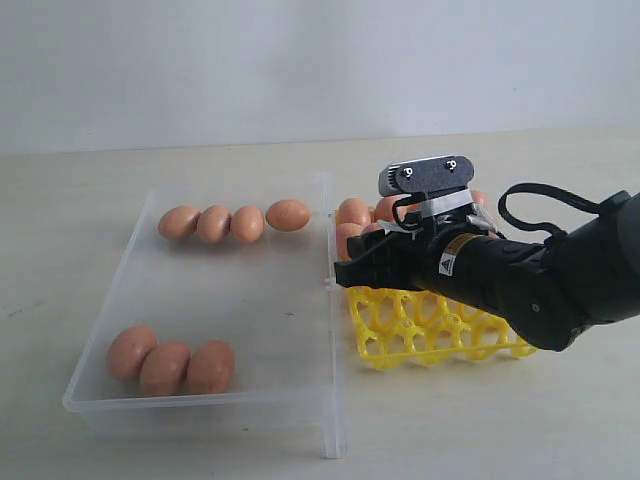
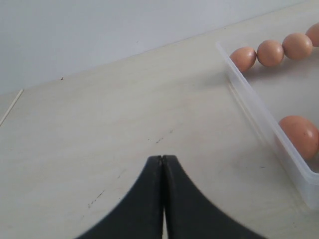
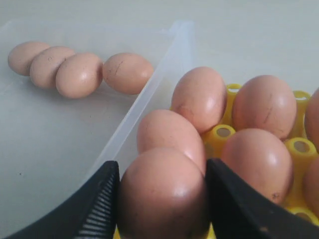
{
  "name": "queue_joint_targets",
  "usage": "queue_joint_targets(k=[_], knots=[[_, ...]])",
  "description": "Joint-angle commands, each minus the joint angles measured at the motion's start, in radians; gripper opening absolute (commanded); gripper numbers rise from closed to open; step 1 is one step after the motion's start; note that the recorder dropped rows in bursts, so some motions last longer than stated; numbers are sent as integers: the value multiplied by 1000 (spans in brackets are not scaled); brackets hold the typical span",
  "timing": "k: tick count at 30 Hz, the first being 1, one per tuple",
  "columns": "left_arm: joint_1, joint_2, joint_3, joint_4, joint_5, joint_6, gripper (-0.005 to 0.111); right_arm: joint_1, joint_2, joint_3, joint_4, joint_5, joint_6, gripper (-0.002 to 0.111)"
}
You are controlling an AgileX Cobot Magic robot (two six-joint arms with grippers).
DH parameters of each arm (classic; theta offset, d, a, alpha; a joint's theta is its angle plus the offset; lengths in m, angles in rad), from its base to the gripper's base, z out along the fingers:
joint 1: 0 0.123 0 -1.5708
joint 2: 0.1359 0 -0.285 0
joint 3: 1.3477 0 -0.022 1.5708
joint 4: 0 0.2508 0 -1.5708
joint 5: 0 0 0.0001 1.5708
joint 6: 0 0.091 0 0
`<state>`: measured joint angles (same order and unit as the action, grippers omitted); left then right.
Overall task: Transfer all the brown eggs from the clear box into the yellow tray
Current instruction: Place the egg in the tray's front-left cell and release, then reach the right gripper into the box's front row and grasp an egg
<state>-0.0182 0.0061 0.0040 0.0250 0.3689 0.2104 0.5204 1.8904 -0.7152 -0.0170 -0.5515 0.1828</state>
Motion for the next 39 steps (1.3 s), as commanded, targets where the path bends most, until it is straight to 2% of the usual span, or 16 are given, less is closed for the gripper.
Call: queue_joint_targets(k=[1,6,12,14,19,21,23,24,25,26,27,28,31,35,39], knots=[[-2,-6,-4,0,-8,-5,0,-4,23,3,-31,-51,4,3],[-2,-6,-4,0,-8,-5,0,-4,26,3,-35,-57,1,18],[-2,-6,-4,0,-8,-5,0,-4,28,3,-38,-57,1,50],[-2,-6,-4,0,-8,-5,0,-4,28,3,-38,-54,1,57],[-2,-6,-4,0,-8,-5,0,-7,19,3,-38,-36,1,59],[-2,-6,-4,0,-8,-5,0,-7,-31,3,-38,34,-5,58],[-2,-6,-4,0,-8,-5,0,-7,-145,-15,-38,196,-13,56],[-2,-6,-4,0,-8,-5,0,-2,-224,-72,-49,434,16,55],[-2,-6,-4,0,-8,-5,0,9,-251,-107,-44,587,36,55],[-2,-6,-4,0,-8,-5,0,41,-272,-213,-12,878,28,55],[-2,-6,-4,0,-8,-5,0,56,-270,-269,17,979,5,55],[-2,-6,-4,0,-8,-5,0,96,-245,-369,120,1161,-63,55],[-2,-6,-4,0,-8,-5,0,179,-148,-504,359,1224,-168,55],[-2,-6,-4,0,-8,-5,0,255,7,-620,414,1271,-161,55],[-2,-6,-4,0,-8,-5,0,282,89,-679,433,1283,-133,59]])
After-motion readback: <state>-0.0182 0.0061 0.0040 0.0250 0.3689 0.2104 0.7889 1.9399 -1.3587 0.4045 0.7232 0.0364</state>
